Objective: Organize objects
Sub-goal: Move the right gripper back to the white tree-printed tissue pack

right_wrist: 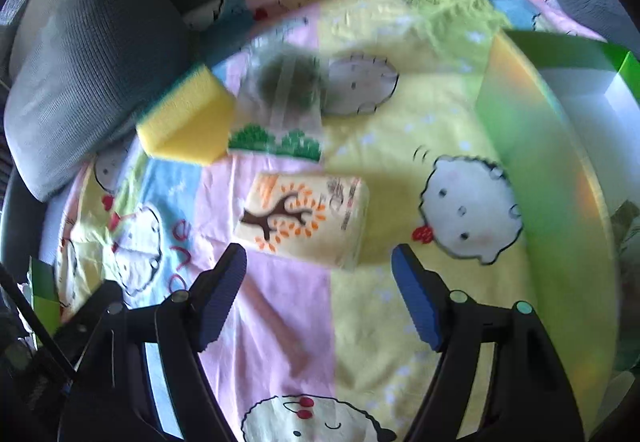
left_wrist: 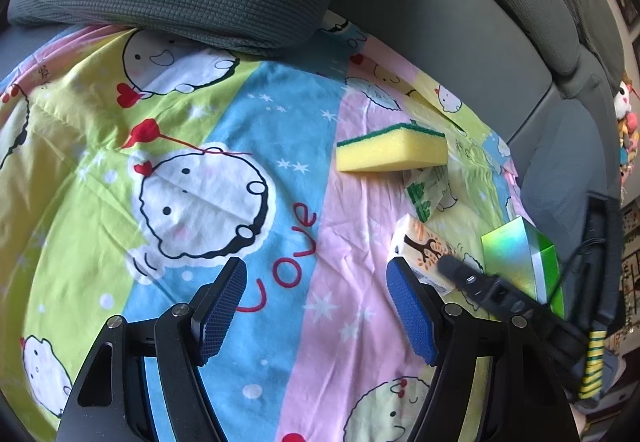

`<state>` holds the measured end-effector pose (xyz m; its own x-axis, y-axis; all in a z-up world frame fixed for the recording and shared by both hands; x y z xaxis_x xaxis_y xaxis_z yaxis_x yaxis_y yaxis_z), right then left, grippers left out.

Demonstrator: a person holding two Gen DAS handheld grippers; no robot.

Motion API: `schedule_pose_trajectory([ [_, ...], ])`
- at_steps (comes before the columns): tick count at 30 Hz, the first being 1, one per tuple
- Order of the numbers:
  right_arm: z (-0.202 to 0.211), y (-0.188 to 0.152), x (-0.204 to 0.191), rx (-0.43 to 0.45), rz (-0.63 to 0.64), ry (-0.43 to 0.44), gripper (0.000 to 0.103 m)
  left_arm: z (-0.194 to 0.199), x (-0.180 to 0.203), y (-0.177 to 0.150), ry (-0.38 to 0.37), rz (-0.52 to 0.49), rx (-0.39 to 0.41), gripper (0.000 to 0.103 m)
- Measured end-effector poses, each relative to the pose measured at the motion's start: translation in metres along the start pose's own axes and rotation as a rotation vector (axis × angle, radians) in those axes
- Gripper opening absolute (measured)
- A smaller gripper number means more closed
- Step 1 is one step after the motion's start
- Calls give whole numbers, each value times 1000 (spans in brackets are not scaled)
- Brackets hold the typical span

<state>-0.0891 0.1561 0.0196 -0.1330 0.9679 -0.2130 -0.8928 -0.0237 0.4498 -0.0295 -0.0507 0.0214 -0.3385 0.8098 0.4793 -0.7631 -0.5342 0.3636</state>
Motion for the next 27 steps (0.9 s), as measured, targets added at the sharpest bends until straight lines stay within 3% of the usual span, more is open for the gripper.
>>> schedule_pose_trajectory([
  [6, 4, 15, 8, 73, -29, -2, 81, -10, 14, -7, 15, -53, -24, 73],
  [19, -39, 22, -16, 2, 74, -12, 80, -16, 3, -6, 64, -32, -36, 73],
  [27, -44, 16, -27, -22, 151, 5, 78, -13, -7, -1, 69, -2, -29, 73],
])
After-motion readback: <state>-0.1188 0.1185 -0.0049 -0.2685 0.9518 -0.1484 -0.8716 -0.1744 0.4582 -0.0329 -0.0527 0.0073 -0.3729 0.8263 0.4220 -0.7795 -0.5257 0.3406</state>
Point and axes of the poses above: each gripper's, at about its wrist camera, not at the fingertips, and z roughly against the way its jaws point, x to its right, y to its top, the point moved 5 cm from there along -z, roughly the way its jaws point, and after that the axes turned 9 degrees about z, right-handed, at the moved point
